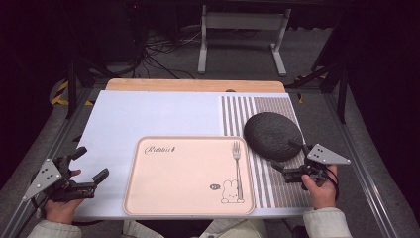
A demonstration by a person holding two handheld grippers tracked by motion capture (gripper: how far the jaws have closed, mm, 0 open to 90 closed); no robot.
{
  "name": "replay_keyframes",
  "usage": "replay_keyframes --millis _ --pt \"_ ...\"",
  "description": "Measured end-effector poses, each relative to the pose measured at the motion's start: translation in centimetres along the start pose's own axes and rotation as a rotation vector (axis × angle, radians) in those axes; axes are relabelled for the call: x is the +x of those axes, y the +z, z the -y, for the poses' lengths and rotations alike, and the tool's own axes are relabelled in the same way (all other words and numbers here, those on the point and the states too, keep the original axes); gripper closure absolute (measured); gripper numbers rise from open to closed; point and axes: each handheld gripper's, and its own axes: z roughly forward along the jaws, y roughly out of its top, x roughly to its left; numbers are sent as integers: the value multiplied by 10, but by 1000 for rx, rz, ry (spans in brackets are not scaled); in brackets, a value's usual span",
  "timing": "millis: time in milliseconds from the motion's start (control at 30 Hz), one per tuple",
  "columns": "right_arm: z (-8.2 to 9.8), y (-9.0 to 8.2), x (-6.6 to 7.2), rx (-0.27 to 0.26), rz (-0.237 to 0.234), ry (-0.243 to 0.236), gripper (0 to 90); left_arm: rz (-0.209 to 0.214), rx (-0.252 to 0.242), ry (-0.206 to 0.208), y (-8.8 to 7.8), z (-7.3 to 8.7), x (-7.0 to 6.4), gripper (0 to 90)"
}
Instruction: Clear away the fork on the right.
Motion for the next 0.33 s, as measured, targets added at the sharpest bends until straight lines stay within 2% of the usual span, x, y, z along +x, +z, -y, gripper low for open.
replay_keyframes --millis 233,300,333 --pt "8 0 -1 9 -4 -16 11 11 1 14 0 0 -1 0" --pt "12 0 -3 -6 -11 7 13 16 1 18 1 0 -1 0" --pt "12 0 -3 0 -9 2 12 18 -2 17 1 -1 -2 0"
